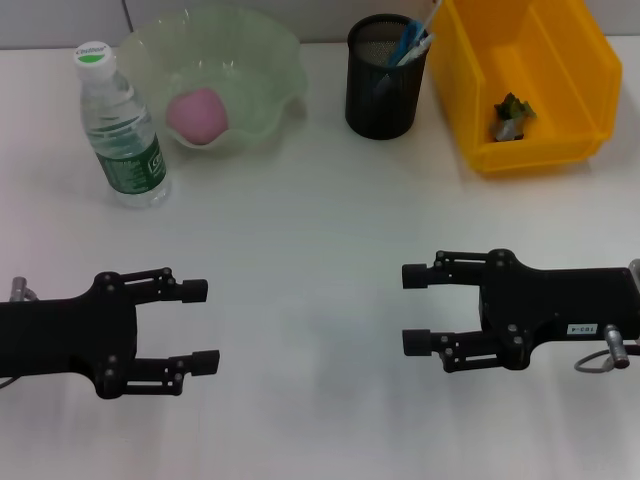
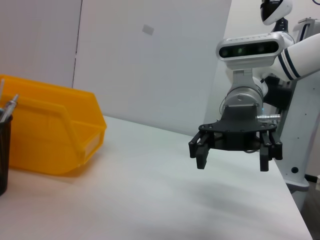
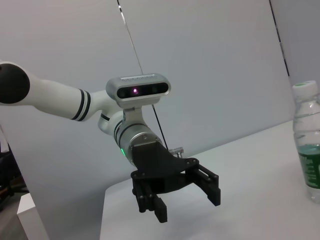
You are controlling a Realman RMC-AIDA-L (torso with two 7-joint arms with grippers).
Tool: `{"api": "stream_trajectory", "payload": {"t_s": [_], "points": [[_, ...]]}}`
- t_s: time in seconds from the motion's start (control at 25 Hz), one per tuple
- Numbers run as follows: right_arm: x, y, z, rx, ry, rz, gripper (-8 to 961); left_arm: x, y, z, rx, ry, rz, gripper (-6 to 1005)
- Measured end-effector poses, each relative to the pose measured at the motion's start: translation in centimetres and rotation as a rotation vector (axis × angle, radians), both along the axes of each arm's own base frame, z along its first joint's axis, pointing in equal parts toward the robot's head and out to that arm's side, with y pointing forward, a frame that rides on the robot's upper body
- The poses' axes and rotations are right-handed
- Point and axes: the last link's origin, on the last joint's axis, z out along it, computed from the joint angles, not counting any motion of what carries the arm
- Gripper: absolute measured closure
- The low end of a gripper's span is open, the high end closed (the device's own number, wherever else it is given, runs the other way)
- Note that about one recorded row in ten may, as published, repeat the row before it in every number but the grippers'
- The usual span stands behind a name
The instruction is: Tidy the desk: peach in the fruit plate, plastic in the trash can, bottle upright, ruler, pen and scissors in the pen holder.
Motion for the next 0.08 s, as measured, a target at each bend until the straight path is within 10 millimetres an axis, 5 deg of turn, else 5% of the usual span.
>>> {"api": "stream_trajectory", "payload": {"t_s": [0.08], "points": [[0.02,-0.04,-0.01,-0.001,0.001,-0.001,180,-0.02,-0.05,-0.01,0.001,0.0,-0.003,197]]}}
